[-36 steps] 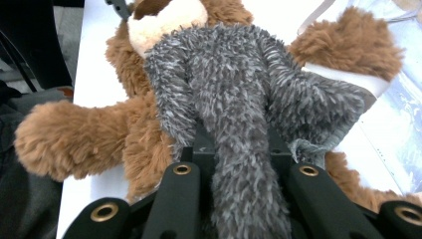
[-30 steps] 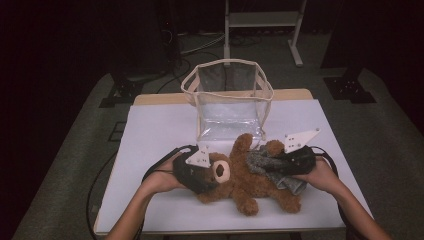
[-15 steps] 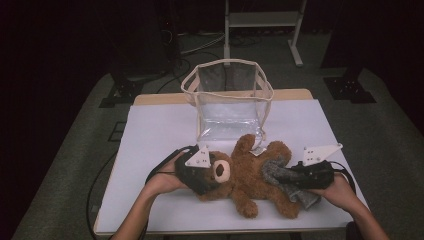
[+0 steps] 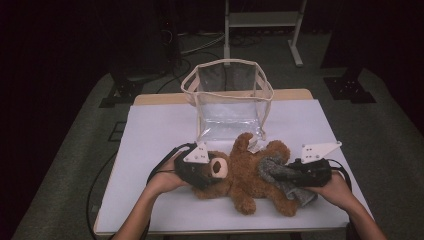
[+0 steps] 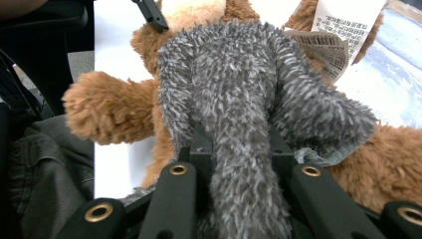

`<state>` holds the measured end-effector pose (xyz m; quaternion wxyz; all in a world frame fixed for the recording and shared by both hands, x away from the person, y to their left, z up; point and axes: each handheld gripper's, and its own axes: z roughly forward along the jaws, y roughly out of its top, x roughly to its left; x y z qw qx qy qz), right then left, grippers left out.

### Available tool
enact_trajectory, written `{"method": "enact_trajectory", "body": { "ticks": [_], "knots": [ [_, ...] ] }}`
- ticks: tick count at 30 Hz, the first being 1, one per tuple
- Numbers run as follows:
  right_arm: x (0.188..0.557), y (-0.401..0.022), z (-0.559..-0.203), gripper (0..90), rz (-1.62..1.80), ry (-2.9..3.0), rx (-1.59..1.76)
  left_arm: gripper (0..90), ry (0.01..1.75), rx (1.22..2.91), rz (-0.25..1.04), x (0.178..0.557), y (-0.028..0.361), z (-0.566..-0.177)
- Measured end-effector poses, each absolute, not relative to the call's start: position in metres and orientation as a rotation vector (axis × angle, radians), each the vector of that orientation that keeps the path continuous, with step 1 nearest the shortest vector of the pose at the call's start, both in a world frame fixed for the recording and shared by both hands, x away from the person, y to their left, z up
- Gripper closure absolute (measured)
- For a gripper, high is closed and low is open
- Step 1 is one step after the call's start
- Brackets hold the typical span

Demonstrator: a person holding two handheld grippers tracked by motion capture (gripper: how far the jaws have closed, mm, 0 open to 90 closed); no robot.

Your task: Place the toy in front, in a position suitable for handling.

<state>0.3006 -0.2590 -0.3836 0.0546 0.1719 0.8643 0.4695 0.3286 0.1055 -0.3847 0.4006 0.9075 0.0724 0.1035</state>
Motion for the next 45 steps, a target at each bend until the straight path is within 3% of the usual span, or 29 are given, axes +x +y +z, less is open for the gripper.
{"method": "enact_trajectory", "body": {
  "ticks": [5, 12, 16, 25, 28, 30, 37, 45],
  "knots": [
    [0.3, -0.245, -0.367, 72.4, 1.407, 2.635, 0.444, 27.5, 0.189, 2.304, 0.26, 0.327, 0.104, -0.385],
    [0.319, -0.168, -0.355, 72.4, 1.286, 2.738, 0.22, 25.3, 0.183, 2.295, 0.271, 0.326, 0.104, -0.387],
    [0.319, -0.15, -0.357, 72.4, 1.212, 2.752, 0.177, 25.2, 0.192, 2.29, 0.266, 0.326, 0.105, -0.388],
    [0.304, -0.187, -0.361, 72.3, 1.256, 2.722, 0.238, 24.5, 0.166, 2.301, 0.317, 0.322, 0.113, -0.372],
    [0.3, -0.206, -0.361, 72.3, 1.268, 2.716, 0.306, 35.7, 0.183, 2.3, 0.289, 0.324, 0.117, -0.372],
    [0.3, -0.208, -0.361, 72.3, 1.271, 2.718, 0.315, 37.1, 0.194, 2.294, 0.257, 0.327, 0.118, -0.376],
    [0.3, -0.172, -0.355, 72.4, 1.203, 2.774, 0.245, 38.6, 0.21, 2.282, 0.249, 0.329, 0.117, -0.379],
    [0.293, -0.135, -0.371, 72.5, 1.072, 2.83, 0.088, 36.7, 0.213, 2.276, 0.256, 0.329, 0.12, -0.38]
  ]
}}
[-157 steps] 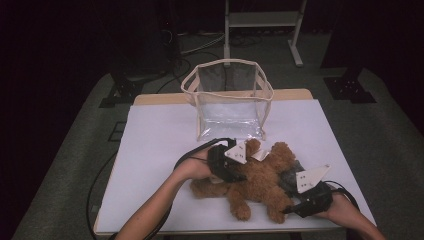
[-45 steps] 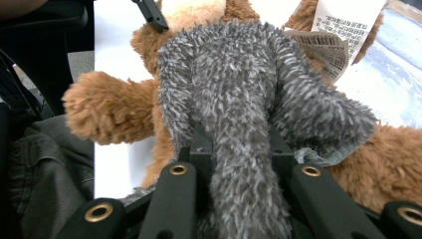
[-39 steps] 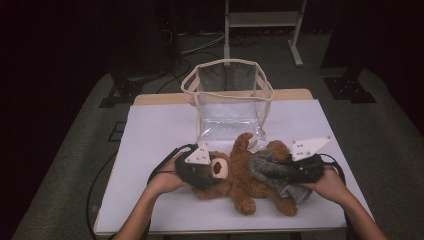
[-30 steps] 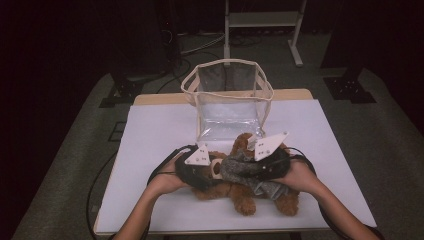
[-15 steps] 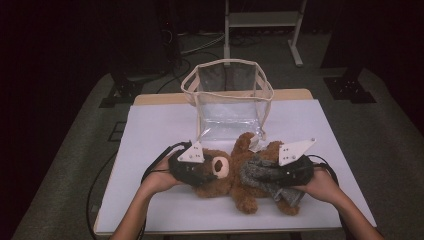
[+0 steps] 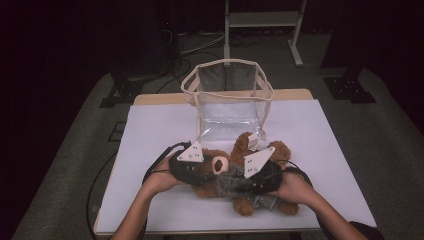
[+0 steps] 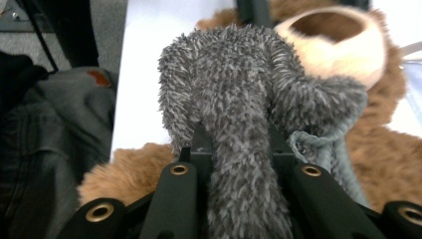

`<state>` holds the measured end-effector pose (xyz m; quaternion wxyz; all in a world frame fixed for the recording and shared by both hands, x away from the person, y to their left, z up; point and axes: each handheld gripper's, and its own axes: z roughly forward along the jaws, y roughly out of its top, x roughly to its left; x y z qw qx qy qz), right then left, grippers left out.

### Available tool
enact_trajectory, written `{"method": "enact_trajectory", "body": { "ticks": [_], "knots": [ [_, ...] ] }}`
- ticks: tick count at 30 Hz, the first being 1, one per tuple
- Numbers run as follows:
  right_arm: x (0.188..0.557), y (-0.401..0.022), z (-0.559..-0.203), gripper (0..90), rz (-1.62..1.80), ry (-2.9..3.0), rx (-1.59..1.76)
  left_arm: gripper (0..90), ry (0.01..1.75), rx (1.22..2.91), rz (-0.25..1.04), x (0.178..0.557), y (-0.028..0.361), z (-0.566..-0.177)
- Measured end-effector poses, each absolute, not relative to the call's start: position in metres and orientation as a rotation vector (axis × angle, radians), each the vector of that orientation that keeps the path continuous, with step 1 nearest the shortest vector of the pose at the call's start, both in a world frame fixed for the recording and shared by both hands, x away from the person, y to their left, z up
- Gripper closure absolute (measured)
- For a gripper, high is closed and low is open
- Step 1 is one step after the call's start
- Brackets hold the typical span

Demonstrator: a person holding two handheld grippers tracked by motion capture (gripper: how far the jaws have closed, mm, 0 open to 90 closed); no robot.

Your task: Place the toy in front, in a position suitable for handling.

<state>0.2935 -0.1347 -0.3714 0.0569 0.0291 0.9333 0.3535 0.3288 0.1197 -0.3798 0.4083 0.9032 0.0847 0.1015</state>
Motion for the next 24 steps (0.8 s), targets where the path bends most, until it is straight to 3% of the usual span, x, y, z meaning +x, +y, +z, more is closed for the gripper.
{"method": "enact_trajectory", "body": {
  "ticks": [9, 19, 24],
  "knots": [
    [0.274, -0.159, -0.384, 73.1, 1.027, 2.878, 0.088, 35.3, 0.221, 2.278, 0.242, 0.329, 0.117, -0.379],
    [0.28, -0.131, -0.377, 73.0, 1.027, 2.842, 0.017, 36.8, 0.208, 2.288, 0.233, 0.327, 0.118, -0.381],
    [0.276, -0.145, -0.378, 73.1, 1.037, 2.828, 0.048, 36.8, 0.203, 2.288, 0.227, 0.327, 0.119, -0.382]
  ]
}}
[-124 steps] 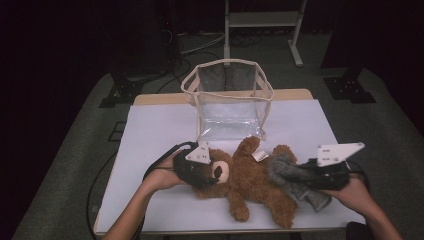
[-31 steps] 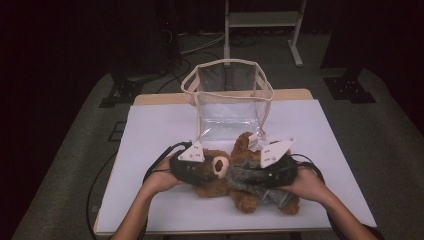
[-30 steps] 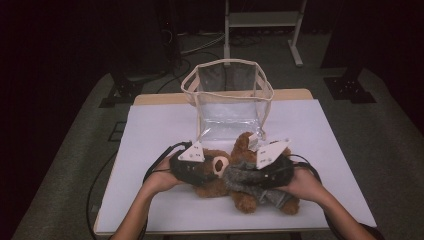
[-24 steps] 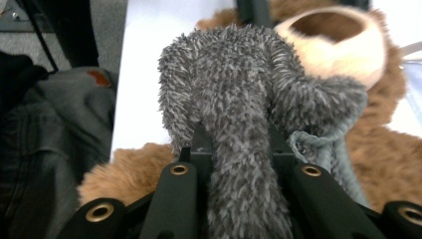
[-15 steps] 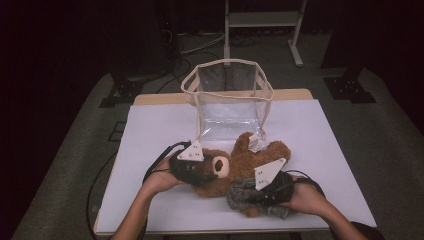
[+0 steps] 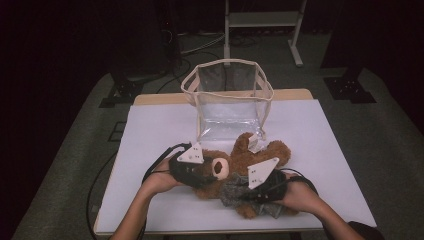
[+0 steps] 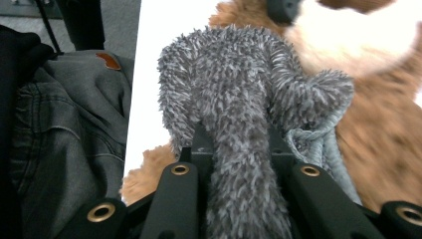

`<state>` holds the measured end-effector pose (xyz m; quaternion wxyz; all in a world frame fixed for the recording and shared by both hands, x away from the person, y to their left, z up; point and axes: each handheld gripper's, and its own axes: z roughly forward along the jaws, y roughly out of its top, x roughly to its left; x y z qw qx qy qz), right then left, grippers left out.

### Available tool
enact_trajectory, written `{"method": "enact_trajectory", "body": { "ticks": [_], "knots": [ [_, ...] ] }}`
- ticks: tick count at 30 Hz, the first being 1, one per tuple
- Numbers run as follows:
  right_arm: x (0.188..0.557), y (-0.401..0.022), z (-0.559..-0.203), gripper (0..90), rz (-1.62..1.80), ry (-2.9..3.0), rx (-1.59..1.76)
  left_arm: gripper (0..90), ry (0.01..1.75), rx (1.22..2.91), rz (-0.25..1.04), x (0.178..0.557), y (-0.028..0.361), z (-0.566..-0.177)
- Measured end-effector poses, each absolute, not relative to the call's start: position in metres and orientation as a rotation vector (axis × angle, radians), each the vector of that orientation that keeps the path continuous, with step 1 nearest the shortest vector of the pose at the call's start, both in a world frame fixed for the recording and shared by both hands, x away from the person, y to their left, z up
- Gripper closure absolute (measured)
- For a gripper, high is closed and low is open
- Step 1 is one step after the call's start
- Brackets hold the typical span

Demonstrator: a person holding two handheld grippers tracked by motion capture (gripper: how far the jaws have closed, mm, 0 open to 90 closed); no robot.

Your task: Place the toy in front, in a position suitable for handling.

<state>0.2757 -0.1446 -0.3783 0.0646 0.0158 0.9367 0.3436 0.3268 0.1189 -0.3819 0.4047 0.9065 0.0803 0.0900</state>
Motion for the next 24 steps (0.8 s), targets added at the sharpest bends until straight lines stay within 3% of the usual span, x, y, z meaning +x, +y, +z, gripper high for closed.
{"method": "enact_trajectory", "body": {
  "ticks": [6, 10, 17, 24],
  "knots": [
    [0.279, -0.168, -0.355, 73.2, 1.08, 2.741, 0.126, 36.8, 0.2, 2.302, 0.223, 0.326, 0.117, -0.382],
    [0.294, -0.163, -0.342, 73.1, 1.109, 2.695, 0.151, 35.8, 0.183, 2.319, 0.217, 0.323, 0.115, -0.383],
    [0.315, -0.141, -0.352, 72.9, 1.073, 2.748, 0.129, 35.9, 0.171, 2.321, 0.219, 0.321, 0.117, -0.384],
    [0.309, -0.178, -0.35, 72.7, 1.141, 2.718, 0.233, 35.8, 0.17, 2.313, 0.22, 0.321, 0.118, -0.385]
  ]
}}
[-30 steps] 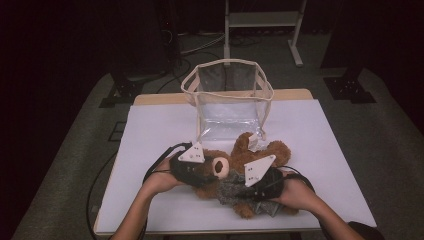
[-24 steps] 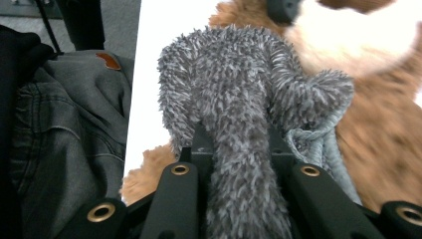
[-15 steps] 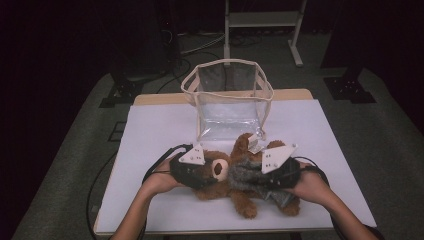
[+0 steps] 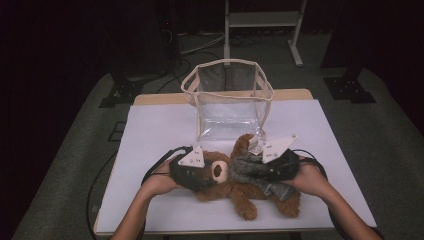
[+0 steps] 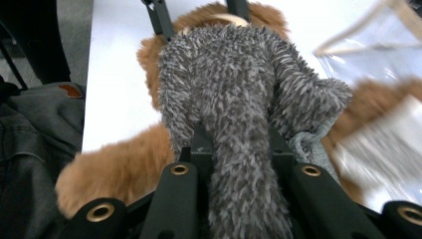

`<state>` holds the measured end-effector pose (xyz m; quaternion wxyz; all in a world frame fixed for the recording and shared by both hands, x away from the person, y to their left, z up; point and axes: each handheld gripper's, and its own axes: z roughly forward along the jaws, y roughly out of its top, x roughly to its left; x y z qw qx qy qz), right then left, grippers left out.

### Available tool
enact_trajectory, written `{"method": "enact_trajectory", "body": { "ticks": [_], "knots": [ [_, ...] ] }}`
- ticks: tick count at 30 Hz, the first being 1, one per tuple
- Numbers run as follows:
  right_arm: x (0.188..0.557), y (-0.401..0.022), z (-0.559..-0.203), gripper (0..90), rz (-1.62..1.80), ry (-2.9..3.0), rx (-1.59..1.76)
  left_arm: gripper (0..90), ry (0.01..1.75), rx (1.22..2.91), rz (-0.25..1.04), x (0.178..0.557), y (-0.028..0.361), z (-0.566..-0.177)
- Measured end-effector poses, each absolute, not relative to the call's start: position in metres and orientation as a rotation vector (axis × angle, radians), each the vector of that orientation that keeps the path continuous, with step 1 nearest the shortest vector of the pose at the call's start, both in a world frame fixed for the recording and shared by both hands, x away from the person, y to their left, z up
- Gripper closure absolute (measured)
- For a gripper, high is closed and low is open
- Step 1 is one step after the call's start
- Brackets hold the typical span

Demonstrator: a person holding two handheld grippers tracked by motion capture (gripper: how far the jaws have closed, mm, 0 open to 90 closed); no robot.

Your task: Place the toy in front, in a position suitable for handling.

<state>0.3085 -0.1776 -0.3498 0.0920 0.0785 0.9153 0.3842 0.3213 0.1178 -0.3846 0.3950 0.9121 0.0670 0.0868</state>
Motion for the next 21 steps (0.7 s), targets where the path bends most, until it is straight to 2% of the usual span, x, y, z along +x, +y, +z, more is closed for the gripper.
{"method": "enact_trajectory", "body": {
  "ticks": [5, 9, 13, 16, 21],
  "knots": [
    [0.306, -0.211, -0.354, 72.6, 1.191, 2.69, 0.357, 34.7, 0.163, 2.318, 0.233, 0.321, 0.116, -0.382],
    [0.304, -0.222, -0.366, 72.6, 1.274, 2.69, 0.408, 30.9, 0.119, 2.328, 0.257, 0.319, 0.113, -0.375],
    [0.304, -0.22, -0.363, 72.5, 1.271, 2.686, 0.399, 29.0, 0.133, 2.32, 0.264, 0.32, 0.106, -0.376],
    [0.308, -0.211, -0.356, 72.5, 1.259, 2.701, 0.363, 33.3, 0.107, 2.355, 0.248, 0.319, 0.104, -0.379],
    [0.321, -0.189, -0.35, 72.5, 1.252, 2.729, 0.31, 33.8, 0.074, 2.379, 0.255, 0.313, 0.103, -0.378]
  ]
}}
